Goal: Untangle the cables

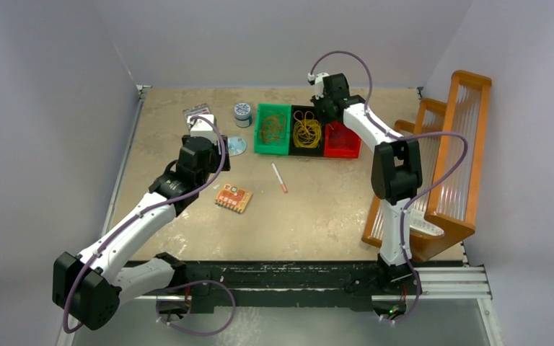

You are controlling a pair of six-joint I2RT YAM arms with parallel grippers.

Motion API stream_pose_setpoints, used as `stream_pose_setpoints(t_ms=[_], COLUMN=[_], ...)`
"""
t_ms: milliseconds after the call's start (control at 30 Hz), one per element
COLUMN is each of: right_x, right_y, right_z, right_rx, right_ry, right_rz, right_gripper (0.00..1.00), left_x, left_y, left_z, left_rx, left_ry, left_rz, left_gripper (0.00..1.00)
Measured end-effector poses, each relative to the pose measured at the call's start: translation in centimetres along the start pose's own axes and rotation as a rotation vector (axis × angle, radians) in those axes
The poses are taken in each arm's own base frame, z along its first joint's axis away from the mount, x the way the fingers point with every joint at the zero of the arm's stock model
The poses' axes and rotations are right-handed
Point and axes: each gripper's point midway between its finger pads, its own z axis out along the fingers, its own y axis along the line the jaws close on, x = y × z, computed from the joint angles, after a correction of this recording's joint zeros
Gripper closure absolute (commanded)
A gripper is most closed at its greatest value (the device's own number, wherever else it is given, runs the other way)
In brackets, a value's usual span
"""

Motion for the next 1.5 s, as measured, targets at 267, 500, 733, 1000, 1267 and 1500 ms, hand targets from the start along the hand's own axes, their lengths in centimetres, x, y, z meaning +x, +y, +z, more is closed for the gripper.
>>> stream_pose_setpoints(t_ms=[267, 500, 733, 1000, 1267, 1500], right_x=[-0.1, -0.2, -0.8, -0.4, 0.0, -0.2], right_y=[0.0, 0.3, 1.9, 4.8, 6.6, 6.2], right_z=[0.0, 0.0, 0.4, 1.2, 1.8, 1.8], right_rx=[0.0, -0.019, -0.092, -0.183, -0.24, -0.211], right_ry=[-0.001, -0.01, -0.025, -0.017, -0.01, -0.014], right_rz=[0.0, 0.0, -0.005, -0.019, -0.02, -0.011], right_gripper=[1.0, 1.0, 1.0, 1.0, 0.99, 0.85], left_x=[0.0, 0.0, 0.0, 0.0, 0.0, 0.0], left_y=[0.0, 0.0, 0.0, 0.0, 0.0, 0.0], left_z=[0.0, 0.0, 0.0, 0.0, 0.0, 0.0], left_rx=[0.001, 0.002, 0.002, 0.003, 0.002, 0.002], left_ry=[0.0, 0.001, 0.001, 0.001, 0.001, 0.001], left_rz=[0.0, 0.0, 0.0, 0.0, 0.0, 0.0], left_gripper=[0.36, 0.36, 0.36, 0.36, 0.36, 0.36])
